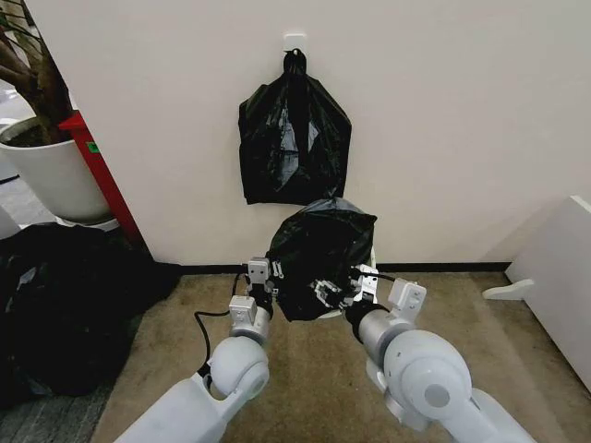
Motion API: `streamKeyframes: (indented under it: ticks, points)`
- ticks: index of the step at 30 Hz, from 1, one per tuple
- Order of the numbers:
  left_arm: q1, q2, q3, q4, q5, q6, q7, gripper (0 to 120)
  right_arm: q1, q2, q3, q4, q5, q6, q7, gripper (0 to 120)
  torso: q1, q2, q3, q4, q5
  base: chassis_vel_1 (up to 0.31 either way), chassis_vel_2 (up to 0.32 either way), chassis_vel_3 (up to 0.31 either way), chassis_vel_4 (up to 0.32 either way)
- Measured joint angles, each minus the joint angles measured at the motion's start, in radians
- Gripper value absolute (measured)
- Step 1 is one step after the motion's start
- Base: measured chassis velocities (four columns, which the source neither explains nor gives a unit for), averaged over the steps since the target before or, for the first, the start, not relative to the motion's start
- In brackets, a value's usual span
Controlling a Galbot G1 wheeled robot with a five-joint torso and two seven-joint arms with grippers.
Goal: Place the garbage bag over the trash bin.
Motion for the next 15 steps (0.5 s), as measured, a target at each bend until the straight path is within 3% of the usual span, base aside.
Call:
streamKeyframes:
  ticks: [4,6,9,11,12,15]
  points:
    - [-0.009,0.006,-0.011,0.001,-0.022,0.0,0.01,1,-0.004,-0.041,0.043,-0.011,-0.003,-0.027,-0.091,22,0.0,0.0,0.0,0.0,-0.0001,0.0,0.0,0.0,0.0]
    - [-0.016,0.009,-0.013,-0.002,-0.038,0.003,0.01,1,-0.002,-0.065,0.058,-0.028,-0.008,-0.038,-0.142,24,0.0,0.0,0.0,0.0,0.0001,0.0,0.0,0.0,0.0]
    - [-0.03,0.019,-0.015,-0.007,-0.057,0.011,0.009,1,-0.001,-0.117,0.071,-0.052,-0.009,-0.033,-0.234,36,0.0,0.0,0.0,0.0001,0.0002,0.0,0.0,0.0,0.0]
    - [-0.034,0.021,-0.016,-0.007,-0.062,0.013,0.009,1,-0.003,-0.139,0.075,-0.056,-0.009,-0.029,-0.267,36,0.0,0.0,0.0,0.0001,0.0003,0.0,0.0,0.0,0.0]
    - [-0.041,0.025,-0.018,-0.008,-0.074,0.019,0.009,1,-0.008,-0.182,0.084,-0.065,-0.011,-0.018,-0.335,47,0.0,0.0,0.0,0.0,-0.0001,0.0,0.0,0.0,0.0]
    - [-0.053,0.026,-0.018,-0.008,-0.093,0.031,0.005,1,-0.016,-0.227,0.096,-0.087,-0.02,0.01,-0.432,58,0.0,0.0,0.0,0.0,0.0,0.0,0.0,0.0,0.0]
